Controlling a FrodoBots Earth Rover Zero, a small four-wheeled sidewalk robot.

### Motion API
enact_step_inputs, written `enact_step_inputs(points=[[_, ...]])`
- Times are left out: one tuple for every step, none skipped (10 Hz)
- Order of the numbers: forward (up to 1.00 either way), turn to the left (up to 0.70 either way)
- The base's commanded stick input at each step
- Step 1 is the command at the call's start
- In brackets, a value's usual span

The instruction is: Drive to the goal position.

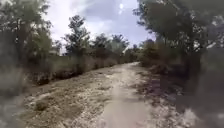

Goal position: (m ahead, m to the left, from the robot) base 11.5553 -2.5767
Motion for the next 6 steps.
enact_step_inputs(points=[[0.85,0.0],[0.85,0.0],[0.85,0.0],[0.85,0.0],[0.85,0.0],[0.85,0.0]])
